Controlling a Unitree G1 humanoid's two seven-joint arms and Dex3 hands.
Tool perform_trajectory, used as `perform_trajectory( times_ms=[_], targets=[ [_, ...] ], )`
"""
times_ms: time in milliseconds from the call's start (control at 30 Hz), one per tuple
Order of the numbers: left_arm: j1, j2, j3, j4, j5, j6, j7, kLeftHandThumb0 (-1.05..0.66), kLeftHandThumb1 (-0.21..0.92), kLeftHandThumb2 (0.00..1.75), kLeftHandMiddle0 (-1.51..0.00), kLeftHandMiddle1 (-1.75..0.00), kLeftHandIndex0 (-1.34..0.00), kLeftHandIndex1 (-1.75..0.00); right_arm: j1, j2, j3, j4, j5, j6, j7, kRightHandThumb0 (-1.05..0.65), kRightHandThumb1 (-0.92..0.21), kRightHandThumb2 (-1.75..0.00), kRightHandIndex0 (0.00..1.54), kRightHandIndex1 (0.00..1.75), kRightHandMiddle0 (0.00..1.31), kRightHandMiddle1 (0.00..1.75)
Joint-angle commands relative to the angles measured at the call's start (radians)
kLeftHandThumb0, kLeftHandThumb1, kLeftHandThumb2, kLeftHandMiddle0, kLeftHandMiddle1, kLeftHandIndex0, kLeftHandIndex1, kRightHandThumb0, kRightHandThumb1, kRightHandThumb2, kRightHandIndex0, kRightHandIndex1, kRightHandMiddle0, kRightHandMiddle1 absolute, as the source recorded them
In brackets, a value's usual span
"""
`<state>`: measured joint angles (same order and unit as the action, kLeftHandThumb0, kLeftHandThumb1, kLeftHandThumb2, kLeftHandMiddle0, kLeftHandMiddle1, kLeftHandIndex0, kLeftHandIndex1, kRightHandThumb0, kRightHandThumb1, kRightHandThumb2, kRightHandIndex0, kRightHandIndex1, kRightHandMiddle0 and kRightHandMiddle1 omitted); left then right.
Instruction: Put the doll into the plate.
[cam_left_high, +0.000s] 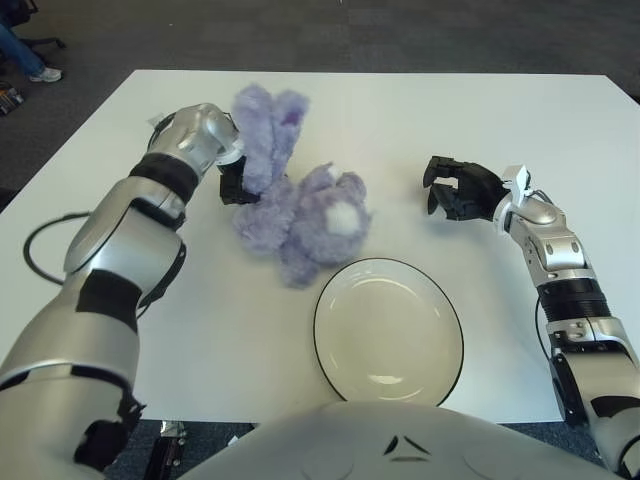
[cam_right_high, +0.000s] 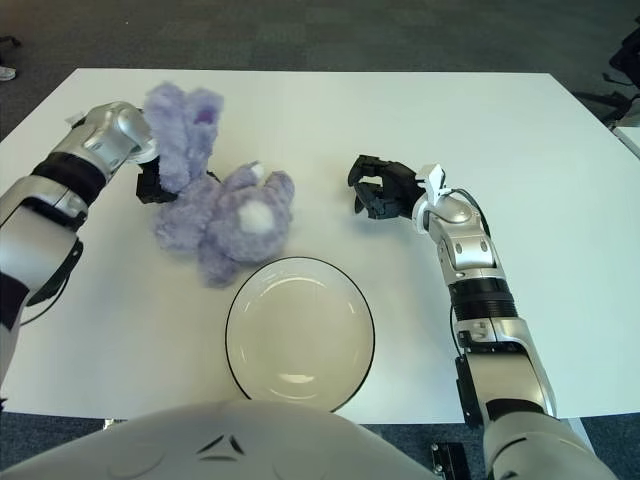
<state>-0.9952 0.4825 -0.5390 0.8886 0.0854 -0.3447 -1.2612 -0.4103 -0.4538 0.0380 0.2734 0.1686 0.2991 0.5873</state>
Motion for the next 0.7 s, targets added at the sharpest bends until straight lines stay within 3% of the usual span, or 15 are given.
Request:
perform_trajectory(
  times_ms=[0, 67, 100, 167, 233, 300, 367, 467, 567, 667],
  targets=[
    [0.382, -0.28, 0.279, -0.429, -0.379, -0.549, 0.284, -0.73, 0.85, 0.61, -0.07, -0.42, -0.05, -0.52, 0.07, -0.006, 0.083, 0.041, -0.096, 0.1, -0.031, -0.01, -0.49, -1.11, 0.38, 1.74, 0.37, 1.72],
    [0.367, -0.326, 0.299, -0.4, -0.467, -0.469, 0.233, -0.81, 0.89, 0.57, -0.1, -0.34, -0.02, -0.47, 0.076, 0.002, 0.069, 0.063, -0.077, 0.074, -0.02, -0.01, -0.47, -1.14, 0.4, 1.74, 0.38, 1.73],
    [0.368, -0.336, 0.314, -0.396, -0.505, -0.448, 0.217, -0.83, 0.9, 0.55, -0.17, -0.36, -0.01, -0.56, 0.079, 0.005, 0.063, 0.072, -0.07, 0.062, -0.017, -0.01, -0.45, -1.16, 0.41, 1.74, 0.4, 1.73],
    [0.382, -0.343, 0.338, -0.402, -0.537, -0.455, 0.227, -0.85, 0.91, 0.55, -0.25, -0.38, -0.01, -0.69, 0.088, 0.009, 0.054, 0.085, -0.06, 0.048, -0.012, -0.01, -0.44, -1.17, 0.41, 1.75, 0.4, 1.73],
    [0.392, -0.367, 0.357, -0.38, -0.517, -0.511, 0.276, -0.85, 0.92, 0.54, -0.31, -0.43, 0.0, -0.8, 0.087, 0.008, 0.051, 0.077, -0.052, 0.074, -0.006, -0.01, -0.46, -1.13, 0.41, 1.73, 0.4, 1.71],
    [0.392, -0.389, 0.386, -0.343, -0.509, -0.557, 0.305, -0.84, 0.92, 0.52, -0.33, -0.54, 0.0, -0.91, 0.082, 0.0, 0.055, 0.049, -0.053, 0.117, -0.006, -0.01, -0.52, -1.03, 0.41, 1.68, 0.4, 1.67],
    [0.392, -0.395, 0.407, -0.314, -0.508, -0.574, 0.309, -0.84, 0.92, 0.48, -0.32, -0.79, 0.0, -1.04, 0.077, -0.012, 0.064, 0.016, -0.06, 0.157, -0.009, -0.01, -0.57, -0.94, 0.4, 1.64, 0.38, 1.64],
    [0.385, -0.391, 0.427, -0.259, -0.465, -0.608, 0.319, -0.87, 0.92, 0.44, -0.28, -1.09, 0.0, -1.13, 0.078, -0.023, 0.081, 0.01, -0.081, 0.164, -0.012, 0.0, -0.55, -1.0, 0.38, 1.69, 0.36, 1.68],
    [0.372, -0.397, 0.435, -0.23, -0.434, -0.629, 0.331, -0.92, 0.92, 0.44, -0.25, -1.21, 0.0, -1.17, 0.081, -0.027, 0.091, 0.001, -0.097, 0.162, -0.022, -0.01, -0.52, -1.07, 0.37, 1.73, 0.36, 1.72],
    [0.364, -0.411, 0.443, -0.202, -0.43, -0.648, 0.333, -0.96, 0.92, 0.43, -0.23, -1.19, 0.0, -1.18, 0.089, -0.023, 0.092, -0.01, -0.115, 0.15, -0.049, -0.01, -0.51, -1.09, 0.37, 1.74, 0.35, 1.73]
  ],
)
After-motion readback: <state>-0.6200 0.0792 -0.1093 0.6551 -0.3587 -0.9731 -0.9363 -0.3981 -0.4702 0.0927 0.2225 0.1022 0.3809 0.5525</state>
